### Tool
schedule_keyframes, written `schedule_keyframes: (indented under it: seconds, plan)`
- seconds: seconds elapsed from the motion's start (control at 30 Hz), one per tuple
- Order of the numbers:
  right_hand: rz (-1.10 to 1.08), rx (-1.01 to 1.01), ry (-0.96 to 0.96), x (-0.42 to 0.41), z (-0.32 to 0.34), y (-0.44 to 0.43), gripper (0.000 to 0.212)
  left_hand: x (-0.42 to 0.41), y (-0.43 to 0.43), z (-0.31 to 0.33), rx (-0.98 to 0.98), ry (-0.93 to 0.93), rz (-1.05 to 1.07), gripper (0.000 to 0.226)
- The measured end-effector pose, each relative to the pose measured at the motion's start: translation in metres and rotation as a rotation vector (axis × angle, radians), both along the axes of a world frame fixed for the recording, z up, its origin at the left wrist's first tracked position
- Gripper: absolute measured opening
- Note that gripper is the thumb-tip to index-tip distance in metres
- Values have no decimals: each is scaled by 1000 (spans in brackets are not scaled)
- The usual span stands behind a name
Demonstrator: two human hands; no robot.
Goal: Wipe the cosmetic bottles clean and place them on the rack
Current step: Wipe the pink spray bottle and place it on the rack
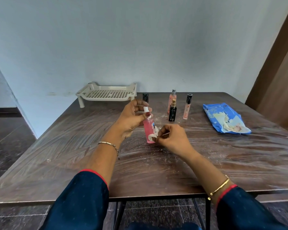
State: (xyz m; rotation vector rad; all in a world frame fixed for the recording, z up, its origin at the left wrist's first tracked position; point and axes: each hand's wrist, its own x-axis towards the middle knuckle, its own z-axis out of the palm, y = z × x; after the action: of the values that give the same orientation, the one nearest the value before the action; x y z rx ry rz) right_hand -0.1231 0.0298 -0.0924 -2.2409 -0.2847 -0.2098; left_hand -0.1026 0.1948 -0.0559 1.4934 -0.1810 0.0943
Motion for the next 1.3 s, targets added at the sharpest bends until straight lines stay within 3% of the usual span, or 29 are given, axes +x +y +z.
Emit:
schedule_keyframes:
  seconds: [0.17,0.33,0.47,0.53,0.6,0.67,0.77,0.97,1.07,1.2,1.3]
  plan:
    - [-1,261,-8,-4,11,-2,23,-6,-2,4,-112,14,-6,41]
    - [-32,412,-216,-20,17,12,27,-9,-7,14,-154,-21,7,38]
    - [17,-70,-792,-27,6,9,30,-13,-12,13,-228,-20,52,35]
    - [103,-342,-940,-27,-3,4,29,-14,-12,10,-241,-16,88,40]
    - [143,-480,-1010,-28,-9,-2,27,-15,-12,7,-244,-23,95,40]
    - [137,-443,-1009,-28,-7,-4,27,-18,-12,6,-257,-27,79,35]
    - [29,-171,-837,-31,5,0,30,-22,-15,6,-287,-24,31,32]
    - [-18,518,-184,-28,26,7,31,-31,-18,6,-278,-55,-37,37]
    - [-88,356,-276,-33,27,7,29,-34,-21,4,-288,-62,-25,35]
    - [-164,-144,-780,-40,15,9,22,-35,-29,4,-319,-58,31,26]
    - [-189,-196,-806,-38,14,8,23,-34,-31,4,-341,-62,56,29]
